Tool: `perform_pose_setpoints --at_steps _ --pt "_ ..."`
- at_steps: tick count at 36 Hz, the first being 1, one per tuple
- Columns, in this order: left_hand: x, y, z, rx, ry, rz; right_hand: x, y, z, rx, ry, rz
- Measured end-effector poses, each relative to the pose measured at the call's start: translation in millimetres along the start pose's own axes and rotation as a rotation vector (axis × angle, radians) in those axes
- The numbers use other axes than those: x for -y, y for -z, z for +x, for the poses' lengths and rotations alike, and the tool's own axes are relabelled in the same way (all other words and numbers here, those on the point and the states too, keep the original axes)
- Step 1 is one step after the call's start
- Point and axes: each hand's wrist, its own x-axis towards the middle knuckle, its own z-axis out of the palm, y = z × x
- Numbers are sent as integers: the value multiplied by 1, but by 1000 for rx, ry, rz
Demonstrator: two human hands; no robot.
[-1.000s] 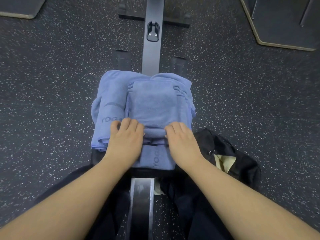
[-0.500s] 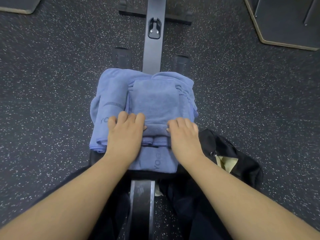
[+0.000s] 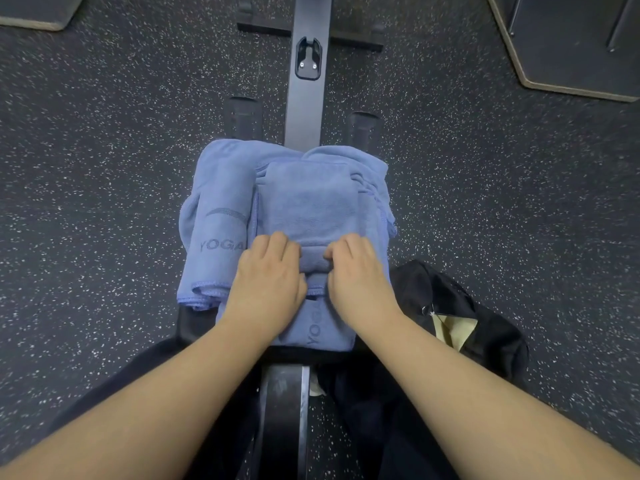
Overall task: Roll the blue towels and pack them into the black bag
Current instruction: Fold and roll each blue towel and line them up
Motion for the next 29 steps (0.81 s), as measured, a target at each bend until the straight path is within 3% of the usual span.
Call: perform_pose_setpoints --at_steps 11,29 --pt "-2 -1 6 109 27 105 -5 0 2 6 33 -57" --pt "5 1 16 11 -8 93 -13 15 18 109 50 -151"
